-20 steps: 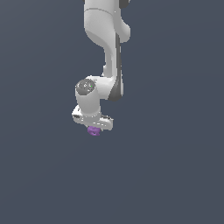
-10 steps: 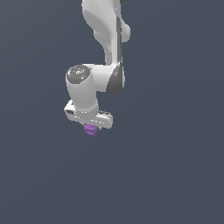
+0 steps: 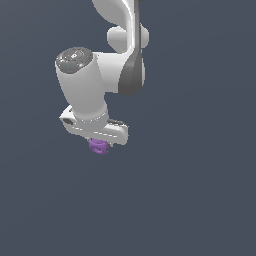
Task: Pick up the object and move it to a goal position.
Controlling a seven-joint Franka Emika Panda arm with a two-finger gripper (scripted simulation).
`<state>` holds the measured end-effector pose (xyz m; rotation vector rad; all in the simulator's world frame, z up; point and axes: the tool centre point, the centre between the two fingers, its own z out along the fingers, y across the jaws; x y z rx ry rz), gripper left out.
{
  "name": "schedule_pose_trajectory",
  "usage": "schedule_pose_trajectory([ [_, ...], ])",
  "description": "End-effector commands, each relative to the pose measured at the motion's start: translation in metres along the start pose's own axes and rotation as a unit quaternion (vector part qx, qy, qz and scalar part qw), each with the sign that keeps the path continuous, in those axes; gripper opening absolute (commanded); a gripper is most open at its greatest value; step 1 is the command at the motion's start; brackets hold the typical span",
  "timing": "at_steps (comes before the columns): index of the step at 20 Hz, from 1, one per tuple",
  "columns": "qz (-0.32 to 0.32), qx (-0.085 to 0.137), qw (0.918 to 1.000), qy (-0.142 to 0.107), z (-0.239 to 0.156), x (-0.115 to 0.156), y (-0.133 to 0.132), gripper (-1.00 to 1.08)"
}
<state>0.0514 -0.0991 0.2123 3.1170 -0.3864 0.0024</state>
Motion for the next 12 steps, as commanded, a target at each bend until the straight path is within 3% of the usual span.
schedule_pose_trajectory([
  [1,0.0,0.0,1.0,-0.001,-0.012,0.006,-0.001,-1.0],
  [12,0.0,0.0,1.0,-0.001,-0.031,0.017,-0.003,-1.0],
])
